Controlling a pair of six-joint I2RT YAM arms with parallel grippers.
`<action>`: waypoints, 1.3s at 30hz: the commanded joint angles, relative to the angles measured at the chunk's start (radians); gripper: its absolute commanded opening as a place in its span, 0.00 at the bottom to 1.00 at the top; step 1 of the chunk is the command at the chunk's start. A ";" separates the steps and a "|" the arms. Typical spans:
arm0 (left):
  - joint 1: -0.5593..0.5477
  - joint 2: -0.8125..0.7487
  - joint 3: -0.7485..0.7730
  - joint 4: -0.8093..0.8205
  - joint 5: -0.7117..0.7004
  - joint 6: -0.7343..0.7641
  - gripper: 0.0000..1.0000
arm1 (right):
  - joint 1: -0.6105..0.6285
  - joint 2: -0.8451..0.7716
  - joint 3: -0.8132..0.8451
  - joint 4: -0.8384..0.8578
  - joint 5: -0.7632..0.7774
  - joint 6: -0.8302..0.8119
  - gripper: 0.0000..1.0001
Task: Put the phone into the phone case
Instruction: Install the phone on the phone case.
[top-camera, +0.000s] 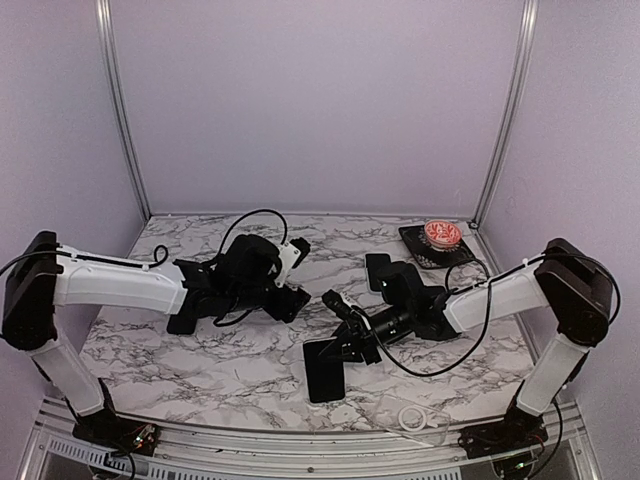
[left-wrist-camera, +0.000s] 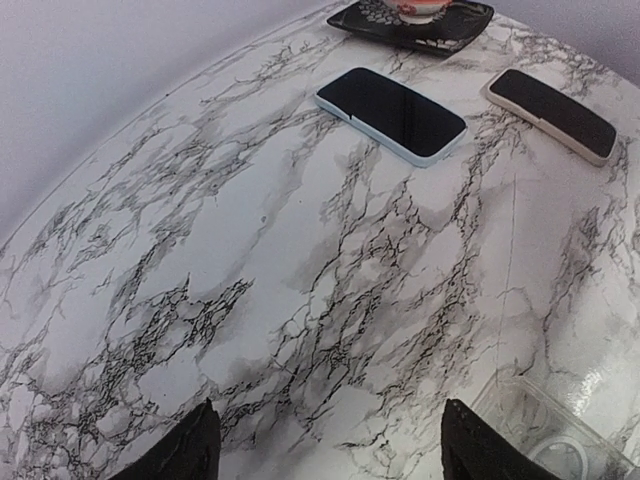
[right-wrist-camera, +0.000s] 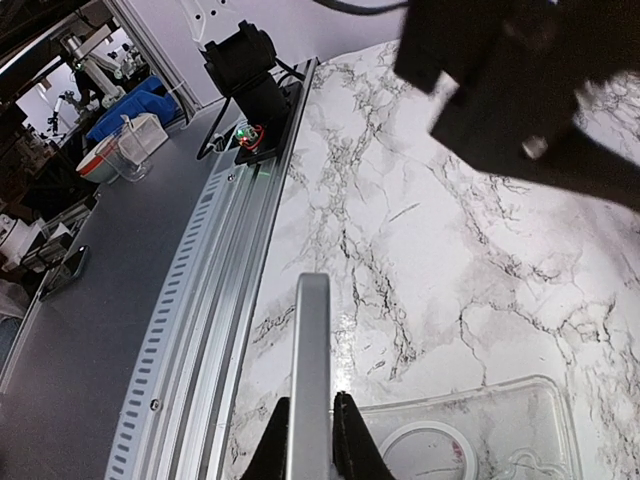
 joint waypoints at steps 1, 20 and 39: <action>0.007 -0.180 -0.047 -0.011 0.142 -0.048 0.82 | 0.004 0.073 -0.033 -0.151 0.135 -0.062 0.10; -0.041 -0.196 -0.253 0.178 0.604 -0.064 0.42 | -0.014 0.065 -0.044 -0.128 0.155 -0.074 0.11; -0.043 -0.117 -0.189 0.188 0.697 -0.087 0.15 | -0.028 0.043 -0.057 -0.124 0.164 -0.081 0.12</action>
